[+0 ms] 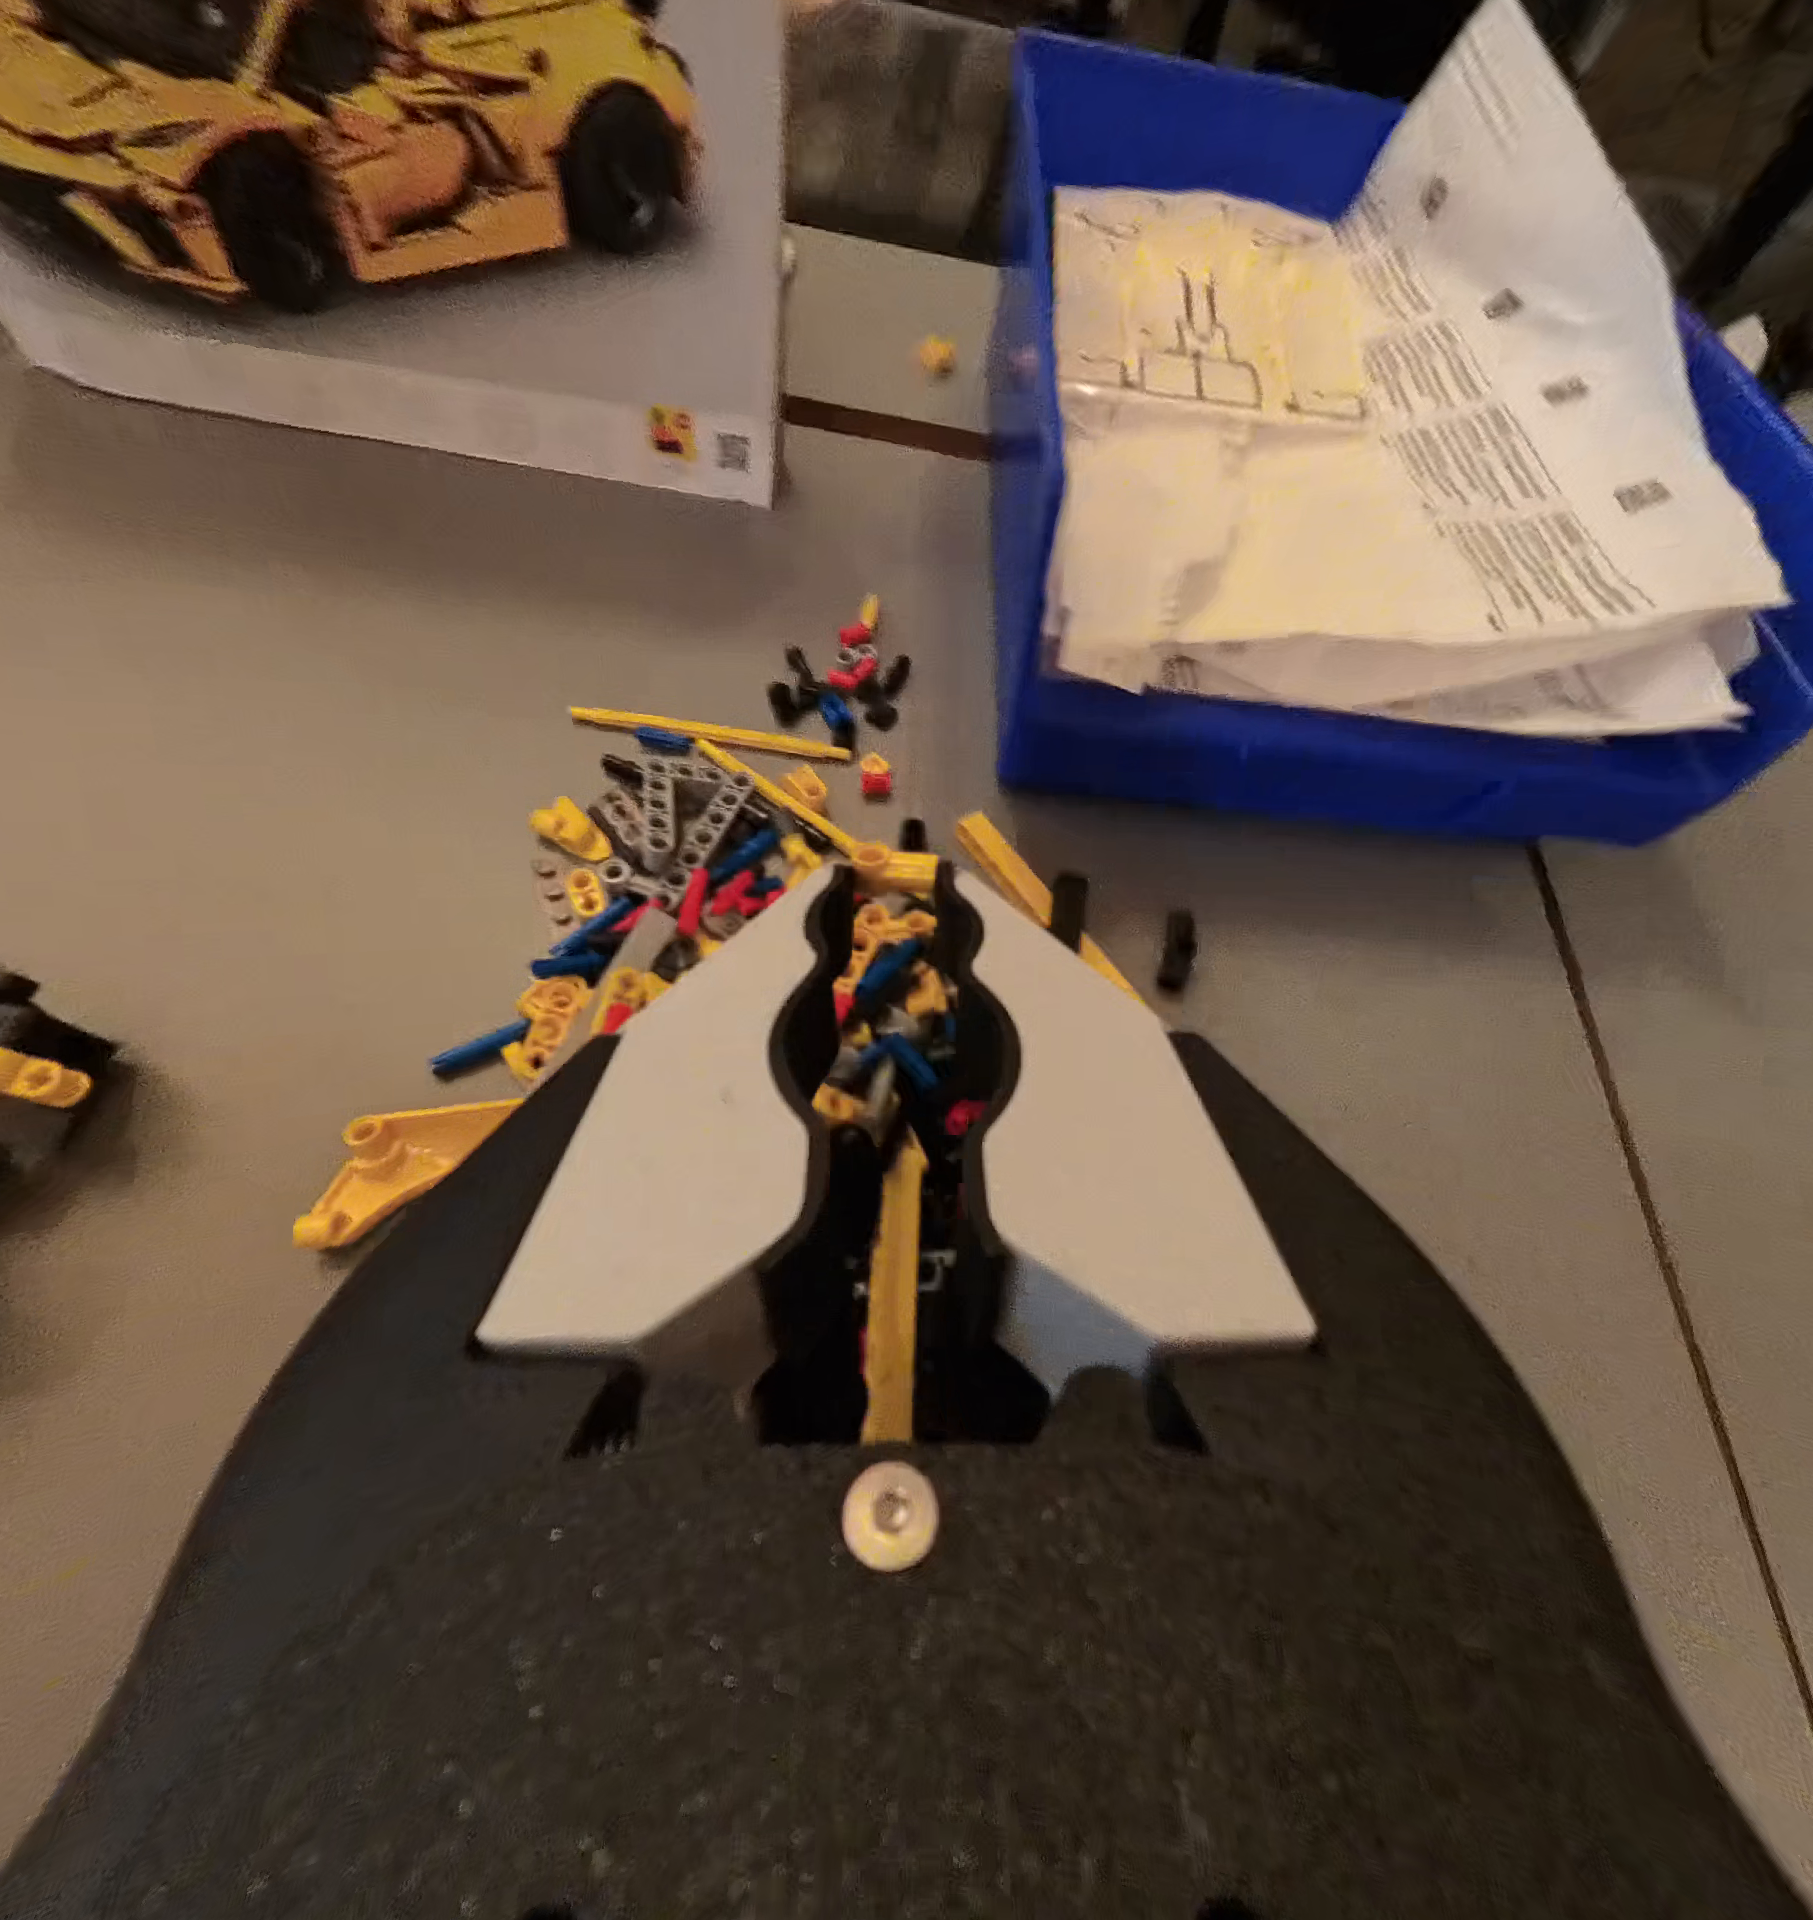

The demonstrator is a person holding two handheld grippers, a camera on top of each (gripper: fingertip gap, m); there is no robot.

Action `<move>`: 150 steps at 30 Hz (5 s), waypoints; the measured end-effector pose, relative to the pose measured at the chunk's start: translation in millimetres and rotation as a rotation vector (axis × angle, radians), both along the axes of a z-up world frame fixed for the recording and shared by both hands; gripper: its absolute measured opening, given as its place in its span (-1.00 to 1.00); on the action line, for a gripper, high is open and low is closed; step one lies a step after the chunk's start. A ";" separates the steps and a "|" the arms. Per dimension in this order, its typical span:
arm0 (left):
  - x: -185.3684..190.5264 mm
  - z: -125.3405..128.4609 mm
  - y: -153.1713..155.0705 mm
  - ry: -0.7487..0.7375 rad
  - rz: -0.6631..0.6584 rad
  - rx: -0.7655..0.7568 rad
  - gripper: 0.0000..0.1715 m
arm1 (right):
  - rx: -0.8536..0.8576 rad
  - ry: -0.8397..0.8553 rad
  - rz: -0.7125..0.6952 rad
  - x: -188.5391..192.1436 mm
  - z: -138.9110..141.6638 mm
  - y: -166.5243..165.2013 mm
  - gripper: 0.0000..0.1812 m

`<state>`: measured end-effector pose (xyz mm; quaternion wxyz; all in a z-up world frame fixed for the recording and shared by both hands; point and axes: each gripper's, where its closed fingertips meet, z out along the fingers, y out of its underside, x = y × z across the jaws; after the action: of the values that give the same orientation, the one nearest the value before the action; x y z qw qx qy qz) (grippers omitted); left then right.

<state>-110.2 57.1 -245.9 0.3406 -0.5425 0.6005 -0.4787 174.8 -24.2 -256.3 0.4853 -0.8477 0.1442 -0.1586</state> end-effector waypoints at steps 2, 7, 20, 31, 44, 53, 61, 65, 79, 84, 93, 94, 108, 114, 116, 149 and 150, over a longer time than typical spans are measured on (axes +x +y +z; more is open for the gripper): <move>1.4 -2.6 -5.2 0.008 -0.015 -0.019 -0.75 | 0.003 0.000 -0.011 4.5 -1.9 -2.7 -0.84; 3.8 -12.9 -3.8 0.045 -0.013 0.099 -0.79 | -0.065 0.001 0.031 -3.9 -18.7 3.9 -0.78; 14.4 -14.8 -10.5 0.195 -0.307 0.172 -0.79 | 0.160 0.247 1.043 -259.4 16.7 65.3 -0.43; 23.1 -29.0 -9.9 0.230 -0.391 0.216 -0.81 | 0.000 0.049 1.011 -256.2 -22.0 77.9 -0.46; 22.6 -35.0 -13.9 0.247 -0.419 0.277 -0.91 | 0.008 0.090 1.004 -254.7 -23.2 79.0 -0.57; 22.0 -30.6 -13.4 0.180 -0.432 0.277 -0.94 | -0.011 0.099 1.019 -256.3 -24.1 78.3 -0.60; 14.4 82.4 22.8 -0.216 -0.294 0.075 -0.93 | -0.011 0.124 1.020 -256.5 -23.9 78.3 -0.59; 10.3 90.8 30.6 -0.276 -0.245 -0.253 -0.93 | 0.019 0.062 1.020 -255.7 -19.2 79.8 -0.52; 25.4 84.3 -3.6 -0.274 -0.359 -0.989 -0.93 | 0.470 -0.594 0.712 -263.9 90.7 87.4 -0.85; 27.6 81.4 -7.1 -0.263 -0.352 -0.965 -0.93 | 0.468 -0.536 0.740 -262.6 87.5 86.6 -0.93; 20.3 81.8 -10.6 -0.256 -0.390 -0.856 -0.93 | 0.498 -0.504 0.797 -269.1 88.0 82.8 -0.94; 19.4 82.5 -10.9 -0.254 -0.396 -0.847 -0.93 | 0.505 -0.499 0.803 -270.1 88.6 82.2 -0.94; 8.4 96.0 -21.5 -0.310 -0.384 -0.515 -0.95 | 0.554 -0.313 0.963 -279.1 100.7 70.3 -0.94; 6.0 101.5 -29.3 -0.371 -0.349 -0.272 -0.95 | 0.618 -0.144 1.036 -282.0 106.8 64.1 -0.94; 5.3 104.9 -35.5 -0.420 -0.298 -0.056 -0.95 | 0.653 0.110 1.117 -284.5 110.1 57.9 -0.93; 16.4 -26.3 -18.9 0.159 -0.297 0.169 -0.85 | 0.258 0.130 1.022 -236.0 31.2 65.2 -0.73; 16.8 -26.4 -17.2 0.156 -0.288 0.178 -0.85 | 0.257 0.124 1.066 -247.8 31.0 63.6 -0.74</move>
<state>-93.4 39.9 -272.3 0.2675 -0.4540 0.7367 -0.4239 -72.9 39.5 -225.2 0.5886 -0.7449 -0.2586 0.1784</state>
